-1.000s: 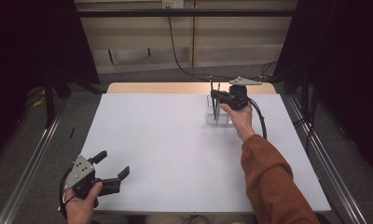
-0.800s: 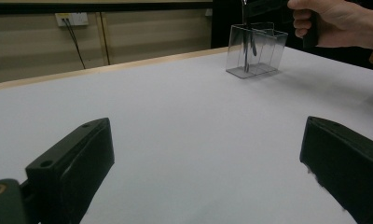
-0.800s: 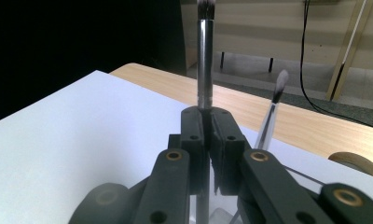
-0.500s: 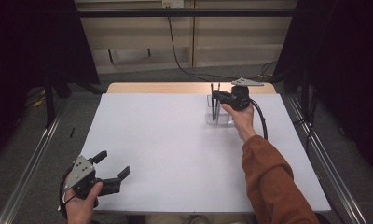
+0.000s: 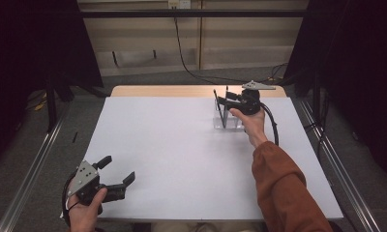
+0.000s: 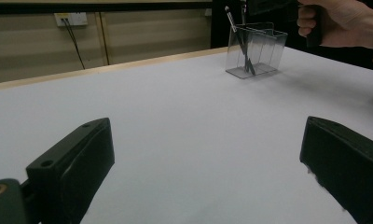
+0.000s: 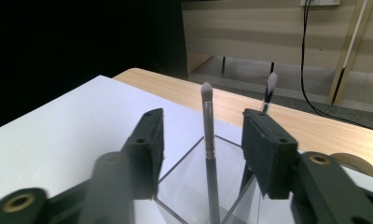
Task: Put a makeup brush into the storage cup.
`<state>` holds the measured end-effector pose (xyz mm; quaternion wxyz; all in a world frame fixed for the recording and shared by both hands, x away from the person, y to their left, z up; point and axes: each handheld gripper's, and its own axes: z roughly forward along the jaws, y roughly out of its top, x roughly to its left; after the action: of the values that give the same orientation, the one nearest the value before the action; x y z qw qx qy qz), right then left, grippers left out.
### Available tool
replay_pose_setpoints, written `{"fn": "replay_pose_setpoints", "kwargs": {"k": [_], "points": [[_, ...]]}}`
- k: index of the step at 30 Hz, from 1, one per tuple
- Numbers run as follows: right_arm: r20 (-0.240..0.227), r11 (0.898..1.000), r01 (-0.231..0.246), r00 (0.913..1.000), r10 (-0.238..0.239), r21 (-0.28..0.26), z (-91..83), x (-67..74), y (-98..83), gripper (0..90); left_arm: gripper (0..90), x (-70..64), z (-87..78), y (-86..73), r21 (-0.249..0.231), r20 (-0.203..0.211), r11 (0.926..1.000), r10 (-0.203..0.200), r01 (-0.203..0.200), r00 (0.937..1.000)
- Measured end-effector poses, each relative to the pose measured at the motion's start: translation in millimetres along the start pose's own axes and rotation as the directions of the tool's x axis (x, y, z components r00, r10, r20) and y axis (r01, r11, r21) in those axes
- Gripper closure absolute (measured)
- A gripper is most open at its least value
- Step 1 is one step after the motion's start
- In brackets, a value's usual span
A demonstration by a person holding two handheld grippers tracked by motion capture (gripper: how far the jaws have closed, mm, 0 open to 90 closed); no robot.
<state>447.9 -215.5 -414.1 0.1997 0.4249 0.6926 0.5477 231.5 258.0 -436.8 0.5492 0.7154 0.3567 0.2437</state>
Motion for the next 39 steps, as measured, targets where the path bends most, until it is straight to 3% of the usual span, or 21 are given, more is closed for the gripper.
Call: {"fn": "replay_pose_setpoints", "kwargs": {"k": [11, 18, 26, 34, 39], "points": [[-0.007, 1.0, 0.001, 1.0, -0.001, -0.01, -3.7, 1.1, 2.7, 16.8, 2.9, 1.1, 4.7, 0.5, 0.006, -0.005, 0.9999, -0.012, 0.012, 0.9999], [0.007, 1.0, -0.014, 0.9999, 0.015, -0.01, -8.2, -1.2, 2.1, 4.6, 2.9, 4.1, 6.7, 0.5, 0.009, -0.013, 0.9998, -0.019, 0.019, 0.9997], [0.007, 1.0, -0.012, 0.9999, 0.012, -0.016, -17.1, 2.7, -1.1, 1.1, 2.9, 2.8, 6.6, 0.9, 0.007, -0.005, 0.9999, -0.013, 0.013, 0.9999], [0.049, 0.999, 0.015, 0.9987, -0.013, -0.037, -33.3, 11.5, -3.4, 2.1, 2.9, 1.7, 1.3, -0.1, 0.0, -0.003, 1.0, -0.003, 0.003, 1.0], [0.035, 0.999, 0.018, 0.9993, -0.016, -0.051, -45.6, 14.3, -8.0, 2.0, 3.0, 2.3, -0.3, 0.4, -0.008, -0.009, 0.9999, -0.009, 0.009, 0.9999]]}}
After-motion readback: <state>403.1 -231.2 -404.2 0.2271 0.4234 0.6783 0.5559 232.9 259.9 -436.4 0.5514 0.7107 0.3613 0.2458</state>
